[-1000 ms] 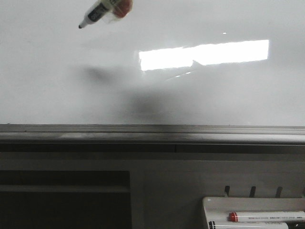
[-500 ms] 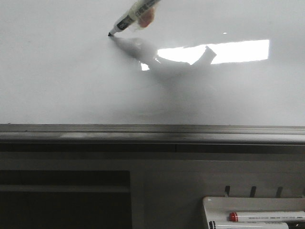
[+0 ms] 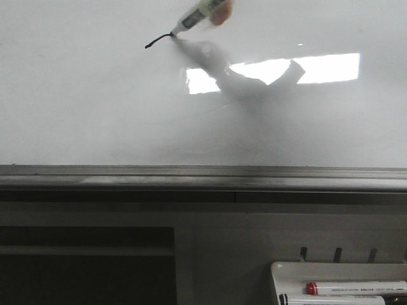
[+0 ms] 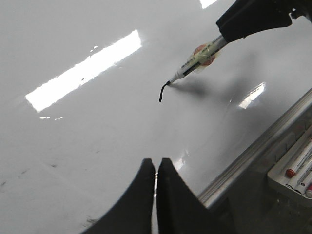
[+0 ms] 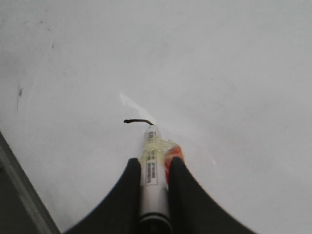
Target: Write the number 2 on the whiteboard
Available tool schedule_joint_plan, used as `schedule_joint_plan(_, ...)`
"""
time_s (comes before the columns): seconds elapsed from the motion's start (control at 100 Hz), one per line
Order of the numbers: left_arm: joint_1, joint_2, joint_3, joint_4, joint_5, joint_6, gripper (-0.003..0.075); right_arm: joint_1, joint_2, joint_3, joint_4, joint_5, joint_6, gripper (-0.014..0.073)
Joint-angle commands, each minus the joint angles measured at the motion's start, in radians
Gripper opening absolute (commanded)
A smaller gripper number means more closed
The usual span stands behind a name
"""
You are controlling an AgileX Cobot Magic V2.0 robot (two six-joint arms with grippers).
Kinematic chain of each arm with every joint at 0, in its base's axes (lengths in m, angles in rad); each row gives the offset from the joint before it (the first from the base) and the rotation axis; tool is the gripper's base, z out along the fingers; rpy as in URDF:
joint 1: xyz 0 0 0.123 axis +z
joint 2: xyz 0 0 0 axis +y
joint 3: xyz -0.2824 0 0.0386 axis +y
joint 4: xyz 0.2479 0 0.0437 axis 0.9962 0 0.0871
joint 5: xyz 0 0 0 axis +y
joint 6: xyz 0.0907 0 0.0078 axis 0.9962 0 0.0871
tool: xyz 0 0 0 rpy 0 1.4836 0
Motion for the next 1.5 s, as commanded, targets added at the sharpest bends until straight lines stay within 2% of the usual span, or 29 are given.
schedule_joint_plan(0.0,-0.003,0.006,-0.033,0.015,-0.057,-0.014,-0.0020,-0.024,-0.043,0.006,0.007,-0.035,-0.004,-0.0067)
schedule_joint_plan(0.12,-0.003,0.006,-0.033,0.015,-0.057,-0.014,-0.0020,-0.032,-0.050,0.052,0.058,0.021,-0.004,-0.0067)
schedule_joint_plan(0.22,-0.003,0.006,-0.033,0.015,-0.057,-0.014,-0.0020,0.003,-0.030,0.063,0.068,0.064,-0.004,-0.0067)
schedule_joint_plan(0.38,-0.003,0.006,-0.033,0.015,-0.057,-0.014,-0.0020,0.097,0.058,0.034,0.068,0.036,-0.004,-0.0067)
schedule_joint_plan(0.52,-0.003,0.006,-0.033,0.015,-0.055,-0.014,-0.0020,0.110,0.088,0.012,0.068,0.023,-0.004,-0.0067)
schedule_joint_plan(0.67,-0.003,0.006,-0.033,0.017,-0.057,-0.014,-0.0020,0.083,0.042,0.044,0.064,0.032,-0.004,-0.0067)
schedule_joint_plan(1.05,-0.003,0.006,-0.033,0.017,-0.075,-0.014,-0.0020,-0.054,-0.153,0.244,0.083,0.057,-0.002,-0.0067)
schedule_joint_plan(1.15,-0.003,0.006,-0.033,0.017,-0.086,-0.014,-0.0020,-0.048,-0.163,0.229,0.083,0.082,-0.002,-0.0068)
schedule_joint_plan(1.3,-0.003,0.014,-0.033,0.004,-0.185,-0.014,-0.0020,0.022,-0.174,0.112,0.077,0.292,-0.002,-0.0067)
schedule_joint_plan(1.49,-0.005,0.146,-0.010,0.011,-0.295,-0.006,-0.0008,0.065,-0.147,0.009,0.043,0.346,-0.002,-0.0068)
